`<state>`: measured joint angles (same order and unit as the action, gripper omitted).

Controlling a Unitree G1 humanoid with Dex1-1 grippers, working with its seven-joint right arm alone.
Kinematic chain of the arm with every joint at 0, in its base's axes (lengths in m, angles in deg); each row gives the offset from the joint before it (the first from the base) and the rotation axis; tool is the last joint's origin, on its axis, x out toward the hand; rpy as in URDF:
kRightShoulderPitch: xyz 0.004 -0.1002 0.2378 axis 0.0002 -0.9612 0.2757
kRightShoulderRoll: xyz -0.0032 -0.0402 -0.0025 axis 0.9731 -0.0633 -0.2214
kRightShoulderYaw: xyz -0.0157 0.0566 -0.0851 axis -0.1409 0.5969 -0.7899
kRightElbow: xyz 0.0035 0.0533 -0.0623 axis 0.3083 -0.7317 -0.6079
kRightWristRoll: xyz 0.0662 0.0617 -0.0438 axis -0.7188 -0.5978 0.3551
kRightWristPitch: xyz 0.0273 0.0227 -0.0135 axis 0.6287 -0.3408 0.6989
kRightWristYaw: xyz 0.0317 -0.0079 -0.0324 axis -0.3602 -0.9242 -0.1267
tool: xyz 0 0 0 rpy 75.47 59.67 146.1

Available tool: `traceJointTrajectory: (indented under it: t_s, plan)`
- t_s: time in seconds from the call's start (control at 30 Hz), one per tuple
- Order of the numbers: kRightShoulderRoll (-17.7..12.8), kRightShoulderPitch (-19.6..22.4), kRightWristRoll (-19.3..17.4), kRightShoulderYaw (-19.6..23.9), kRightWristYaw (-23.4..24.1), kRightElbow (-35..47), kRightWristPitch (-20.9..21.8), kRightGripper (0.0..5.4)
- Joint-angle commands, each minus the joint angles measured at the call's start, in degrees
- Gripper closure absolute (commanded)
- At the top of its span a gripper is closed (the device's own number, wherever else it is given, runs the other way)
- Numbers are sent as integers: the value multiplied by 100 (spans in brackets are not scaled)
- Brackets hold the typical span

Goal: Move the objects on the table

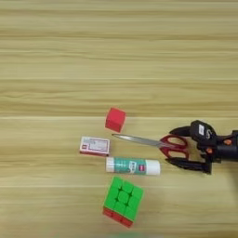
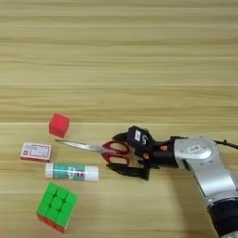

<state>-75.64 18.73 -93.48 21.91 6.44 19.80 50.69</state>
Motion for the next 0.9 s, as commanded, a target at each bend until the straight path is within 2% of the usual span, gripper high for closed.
traceJointTrajectory:
  t_s: [0.03, 0.47, 0.9]
  plan:
    - [-237, 35, 209, -22, 166, 36, 3, 162]
    - [-255, 69, 154, 31, 146, 84, -3, 164]
    - [-228, 116, -64, 139, 19, 233, -21, 164]
